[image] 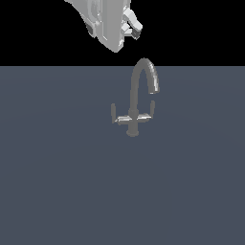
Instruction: Turn on the faucet by rotating a designated handle.
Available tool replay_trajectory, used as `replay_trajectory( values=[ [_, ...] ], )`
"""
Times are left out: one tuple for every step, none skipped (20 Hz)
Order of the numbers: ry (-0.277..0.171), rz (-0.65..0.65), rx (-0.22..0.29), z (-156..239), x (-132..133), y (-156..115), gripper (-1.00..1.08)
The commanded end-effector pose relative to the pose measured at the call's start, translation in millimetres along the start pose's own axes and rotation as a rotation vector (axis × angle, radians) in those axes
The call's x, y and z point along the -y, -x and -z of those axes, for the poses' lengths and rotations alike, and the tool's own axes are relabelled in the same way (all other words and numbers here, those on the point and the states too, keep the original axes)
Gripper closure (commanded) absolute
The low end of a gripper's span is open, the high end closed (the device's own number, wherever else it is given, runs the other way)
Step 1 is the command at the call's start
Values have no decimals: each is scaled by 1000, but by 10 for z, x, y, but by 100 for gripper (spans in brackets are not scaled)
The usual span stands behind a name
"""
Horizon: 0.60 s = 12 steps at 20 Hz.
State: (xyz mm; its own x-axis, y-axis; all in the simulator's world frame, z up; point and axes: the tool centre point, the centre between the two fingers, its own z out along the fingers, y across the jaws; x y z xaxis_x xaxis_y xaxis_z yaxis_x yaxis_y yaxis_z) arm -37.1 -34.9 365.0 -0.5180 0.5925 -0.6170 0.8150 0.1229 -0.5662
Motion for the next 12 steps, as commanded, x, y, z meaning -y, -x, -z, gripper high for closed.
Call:
replay_trajectory(
  values=[
    [-17, 79, 36, -12, -115, -13, 108],
    [-25, 110, 49, -17, -160, -19, 108],
    [-32, 141, 63, -22, -206, -26, 108],
    [-40, 172, 77, -26, -252, -34, 108],
    [-48, 203, 90, -31, -297, -42, 108],
    [-57, 234, 103, -36, -343, -51, 108],
    [-66, 264, 116, -40, -389, -60, 108],
    [-75, 295, 129, -45, -435, -70, 108],
    [-84, 326, 142, -49, -481, -80, 108],
    [-93, 356, 155, -54, -527, -91, 108],
    [-103, 387, 168, -58, -573, -103, 108],
    [-113, 417, 180, -63, -619, -115, 108]
  ],
)
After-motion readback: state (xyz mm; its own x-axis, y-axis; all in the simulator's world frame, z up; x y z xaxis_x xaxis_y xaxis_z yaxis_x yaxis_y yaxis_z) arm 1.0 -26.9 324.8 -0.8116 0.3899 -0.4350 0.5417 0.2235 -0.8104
